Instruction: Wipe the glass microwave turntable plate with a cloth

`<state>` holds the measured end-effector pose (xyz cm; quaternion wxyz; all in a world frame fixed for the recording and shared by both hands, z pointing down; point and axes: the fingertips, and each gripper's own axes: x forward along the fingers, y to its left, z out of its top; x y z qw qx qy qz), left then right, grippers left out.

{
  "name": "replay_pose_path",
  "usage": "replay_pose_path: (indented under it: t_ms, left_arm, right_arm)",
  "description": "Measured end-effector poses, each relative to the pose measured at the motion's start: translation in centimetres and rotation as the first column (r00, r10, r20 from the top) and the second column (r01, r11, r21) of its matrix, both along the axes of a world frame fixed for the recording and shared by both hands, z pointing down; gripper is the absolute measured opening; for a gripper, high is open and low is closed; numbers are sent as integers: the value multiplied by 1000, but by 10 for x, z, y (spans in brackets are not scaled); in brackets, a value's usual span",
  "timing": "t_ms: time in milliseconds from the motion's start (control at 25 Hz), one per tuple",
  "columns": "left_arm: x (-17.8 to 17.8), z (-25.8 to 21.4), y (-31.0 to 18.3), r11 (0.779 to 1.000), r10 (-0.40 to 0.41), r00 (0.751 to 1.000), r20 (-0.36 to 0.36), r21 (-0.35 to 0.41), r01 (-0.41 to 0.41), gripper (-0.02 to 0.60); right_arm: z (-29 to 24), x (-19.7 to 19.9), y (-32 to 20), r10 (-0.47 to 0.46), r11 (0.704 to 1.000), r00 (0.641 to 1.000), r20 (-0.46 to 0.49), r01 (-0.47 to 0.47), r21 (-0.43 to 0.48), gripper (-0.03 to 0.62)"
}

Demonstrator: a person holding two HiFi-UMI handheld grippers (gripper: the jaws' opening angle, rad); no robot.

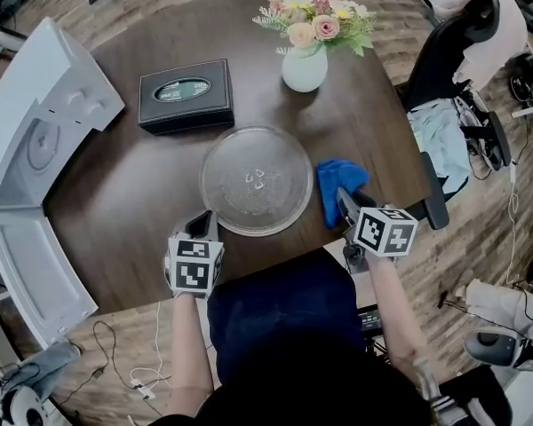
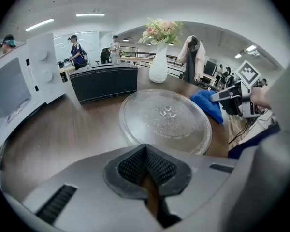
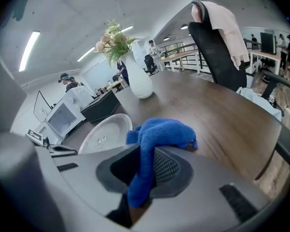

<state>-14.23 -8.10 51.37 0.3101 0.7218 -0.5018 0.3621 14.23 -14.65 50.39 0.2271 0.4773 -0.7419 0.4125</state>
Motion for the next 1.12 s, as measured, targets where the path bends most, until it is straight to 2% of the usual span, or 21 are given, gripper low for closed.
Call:
replay_pose_path:
  t_ms: [120,240,320,400,560,640,720,800,920,1000,1120]
  left_arm:
    - [0,-5,2,998,-63,994,-84,4,64,3]
    - [-3,-16,6,990,-136,975,-179,8,139,4]
    - [-5,-28,8,982,-178,950,-258,21,190,3]
    - [-8,-43,7,969,-217,914,-344,41,245,3]
    - [-24,-83,-1,920,-266,845,-464,141,366,4]
    - [-34,-107,-10,882,-264,820,-507,218,419,4]
    - [-44,-133,-17,835,-254,806,-535,299,461,4]
    - [-54,-159,-22,790,-243,813,-529,378,482,3]
    - [-66,-192,-25,738,-248,865,-437,492,461,3]
    - [-71,-210,-26,711,-256,899,-356,561,425,3]
    - [-74,-230,-29,660,-265,926,-268,649,377,3]
  right_arm:
    - [-1,-5,0,-13,1000,1000,7,13,5,52]
    - [-6,-9,-4,-11,1000,999,33,11,5,52]
    - [-19,-16,-10,-7,1000,997,81,6,18,52]
    - [-37,-25,-19,-20,999,992,125,14,50,52]
    - [-72,-47,-40,-84,986,986,147,60,158,52]
    - [-90,-58,-51,-123,970,982,144,88,228,52]
    - [-107,-71,-59,-156,952,976,152,107,288,52]
    - [-127,-82,-63,-183,934,968,171,117,336,52]
    - [-161,-97,-68,-225,896,959,175,133,424,52]
    - [-182,-104,-70,-249,859,957,151,146,490,52]
    - [-204,-109,-71,-275,783,960,44,197,591,52]
